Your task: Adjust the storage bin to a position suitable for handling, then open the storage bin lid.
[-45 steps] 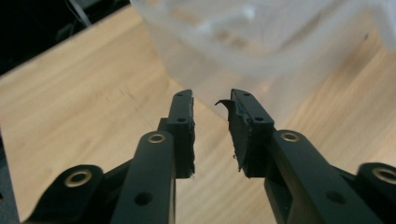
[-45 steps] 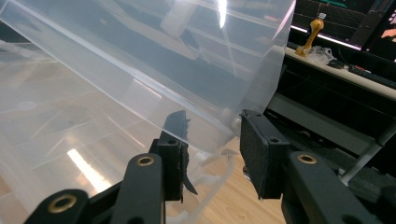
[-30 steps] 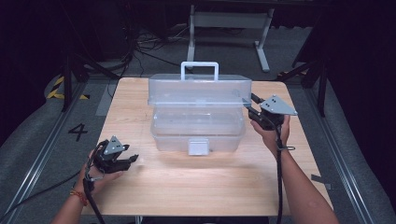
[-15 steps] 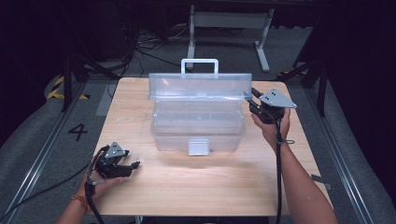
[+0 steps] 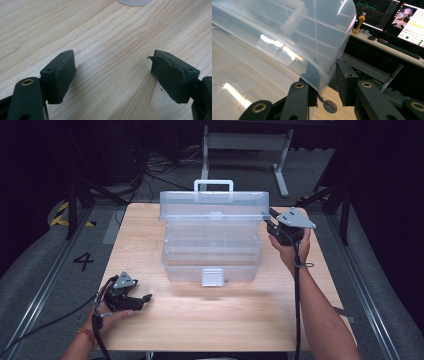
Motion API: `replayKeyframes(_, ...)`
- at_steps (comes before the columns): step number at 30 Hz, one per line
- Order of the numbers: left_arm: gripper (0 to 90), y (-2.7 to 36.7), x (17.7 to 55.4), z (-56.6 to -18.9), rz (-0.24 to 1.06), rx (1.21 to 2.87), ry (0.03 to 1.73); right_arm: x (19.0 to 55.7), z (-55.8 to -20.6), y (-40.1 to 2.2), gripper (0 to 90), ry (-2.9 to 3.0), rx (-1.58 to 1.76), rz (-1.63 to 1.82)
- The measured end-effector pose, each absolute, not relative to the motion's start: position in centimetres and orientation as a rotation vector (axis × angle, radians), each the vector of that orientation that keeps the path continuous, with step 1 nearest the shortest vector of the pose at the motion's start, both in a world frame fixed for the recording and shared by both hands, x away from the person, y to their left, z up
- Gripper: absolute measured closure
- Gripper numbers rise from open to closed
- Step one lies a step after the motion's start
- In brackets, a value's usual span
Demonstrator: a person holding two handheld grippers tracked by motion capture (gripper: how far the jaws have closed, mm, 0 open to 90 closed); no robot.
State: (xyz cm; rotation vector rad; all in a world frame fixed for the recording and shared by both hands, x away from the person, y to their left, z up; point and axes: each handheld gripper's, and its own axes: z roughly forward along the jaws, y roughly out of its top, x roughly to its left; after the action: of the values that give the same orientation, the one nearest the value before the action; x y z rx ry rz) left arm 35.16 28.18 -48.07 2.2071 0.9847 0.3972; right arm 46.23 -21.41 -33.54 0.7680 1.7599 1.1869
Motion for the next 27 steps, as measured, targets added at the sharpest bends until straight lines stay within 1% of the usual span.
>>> replayKeyframes(9,20.2,28.2,35.1,-48.1,0.376,2.206,0.991,47.4,-32.6,-21.5,73.3,1.784,0.784,1.196)
replayKeyframes(27,20.1,28.2,35.1,-48.1,0.379,2.208,0.993,49.3,-31.3,-21.6,74.0,1.821,0.814,1.212)
